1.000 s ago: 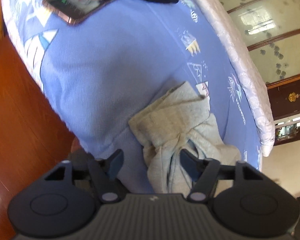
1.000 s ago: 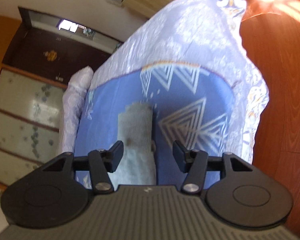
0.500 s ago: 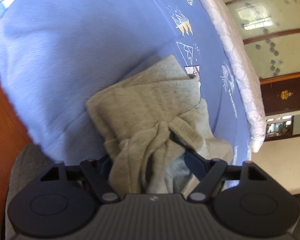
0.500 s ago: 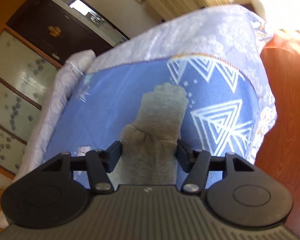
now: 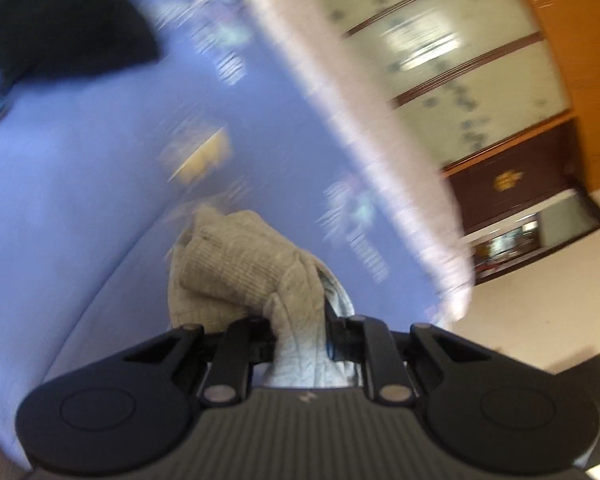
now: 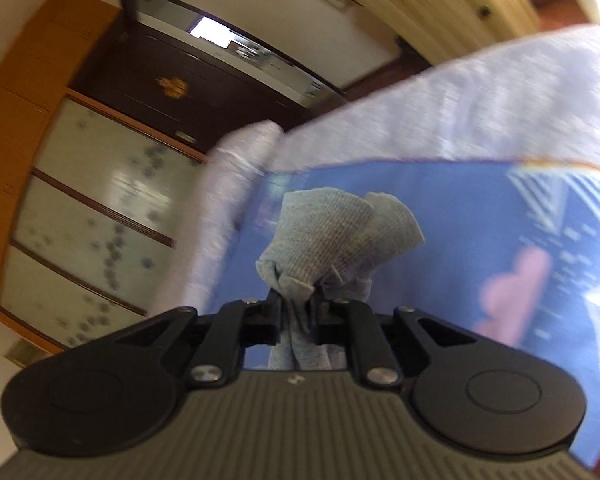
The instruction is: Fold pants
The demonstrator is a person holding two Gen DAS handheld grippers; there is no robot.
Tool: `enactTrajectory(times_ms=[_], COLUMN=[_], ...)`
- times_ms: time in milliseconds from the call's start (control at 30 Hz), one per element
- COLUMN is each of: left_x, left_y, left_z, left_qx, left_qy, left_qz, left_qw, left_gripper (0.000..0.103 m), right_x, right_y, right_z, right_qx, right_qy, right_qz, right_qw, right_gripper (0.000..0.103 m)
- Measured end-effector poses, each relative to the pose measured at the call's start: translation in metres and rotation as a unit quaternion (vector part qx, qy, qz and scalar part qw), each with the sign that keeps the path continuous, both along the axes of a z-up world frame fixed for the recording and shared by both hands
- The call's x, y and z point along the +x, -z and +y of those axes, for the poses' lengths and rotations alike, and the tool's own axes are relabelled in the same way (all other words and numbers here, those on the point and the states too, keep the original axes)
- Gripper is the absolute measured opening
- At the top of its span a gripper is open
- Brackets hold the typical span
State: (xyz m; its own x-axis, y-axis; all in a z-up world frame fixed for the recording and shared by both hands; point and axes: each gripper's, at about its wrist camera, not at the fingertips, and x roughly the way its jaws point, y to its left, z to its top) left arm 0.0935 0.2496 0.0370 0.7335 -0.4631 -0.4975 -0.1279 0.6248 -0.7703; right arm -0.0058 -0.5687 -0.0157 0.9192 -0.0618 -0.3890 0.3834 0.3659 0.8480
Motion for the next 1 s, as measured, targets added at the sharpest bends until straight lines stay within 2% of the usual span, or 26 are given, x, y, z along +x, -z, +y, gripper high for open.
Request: enactTrajectory(times_ms=[100,167,233,333,400,467,500,533,567,600,633,700,767,900,1000], left_x=[0.001,-0.001,0.002,0.005,0.009,0.009,0.008,0.004,0.000,-0.005,-0.010,-0.020,-0.034,-0.063,-0.062], left_y=[-0.037,-0.037,-0.018,0.035,0.077,0.117,0.133,0.140,0.142,0.140,0.135,0.123,0.112,0.092,0.074], left_z=[0.000,0.003,0.005,0.012,0.013,0.014,0.013,0.014,0.016,0.016,0.016,0.018,0.022,0.035,0.020], left_qx=[0.003,0.003,0.007,0.004,0.010,0.026,0.036,0.043,0.047,0.051,0.055,0.067,0.073,0.055,0.058], left_qy=[-0.010,-0.015,-0.020,-0.029,-0.038,-0.045,-0.049,-0.055,-0.059,-0.063,-0.065,-0.064,-0.070,-0.094,-0.068], left_qz=[-0.069,-0.074,-0.040,0.045,0.102,0.159,0.175,0.177,0.174,0.174,0.171,0.159,0.144,0.111,0.085], left_qw=[0.9976,0.9971,0.9990,0.9986,0.9941,0.9858,0.9826,0.9818,0.9819,0.9815,0.9817,0.9829,0.9845,0.9878,0.9924], left_gripper=[0.014,0.014,0.014,0.014,0.014,0.016,0.019,0.032,0.042,0.047,0.049,0.050,0.056,0.053,0.050], right_x=[0.005,0.002,0.001,-0.003,-0.007,-0.008,-0.009,-0.012,-0.019,-0.026,-0.030,-0.036,-0.039,-0.045,-0.044], right_y=[-0.031,-0.037,-0.028,0.011,0.048,0.084,0.102,0.117,0.126,0.128,0.129,0.127,0.122,0.115,0.113], right_z=[-0.003,-0.004,-0.001,0.005,0.008,0.013,0.016,0.016,0.016,0.014,0.011,0.004,0.003,0.006,0.013], right_qx=[-0.005,-0.006,-0.010,-0.012,0.004,-0.005,-0.006,-0.002,0.008,0.022,0.040,0.064,0.056,0.060,0.051], right_qy=[0.001,0.001,-0.001,-0.001,0.003,0.007,0.008,0.011,0.014,0.019,0.023,0.027,0.034,0.029,0.019], right_qz=[-0.058,-0.081,-0.070,-0.012,0.033,0.107,0.143,0.165,0.149,0.134,0.126,0.109,0.107,0.091,0.085], right_qw=[0.998,0.997,0.998,1.000,0.999,0.994,0.990,0.986,0.989,0.991,0.991,0.992,0.992,0.994,0.995], right_gripper=[0.015,0.015,0.015,0.015,0.015,0.015,0.015,0.016,0.016,0.017,0.020,0.035,0.043,0.051,0.052])
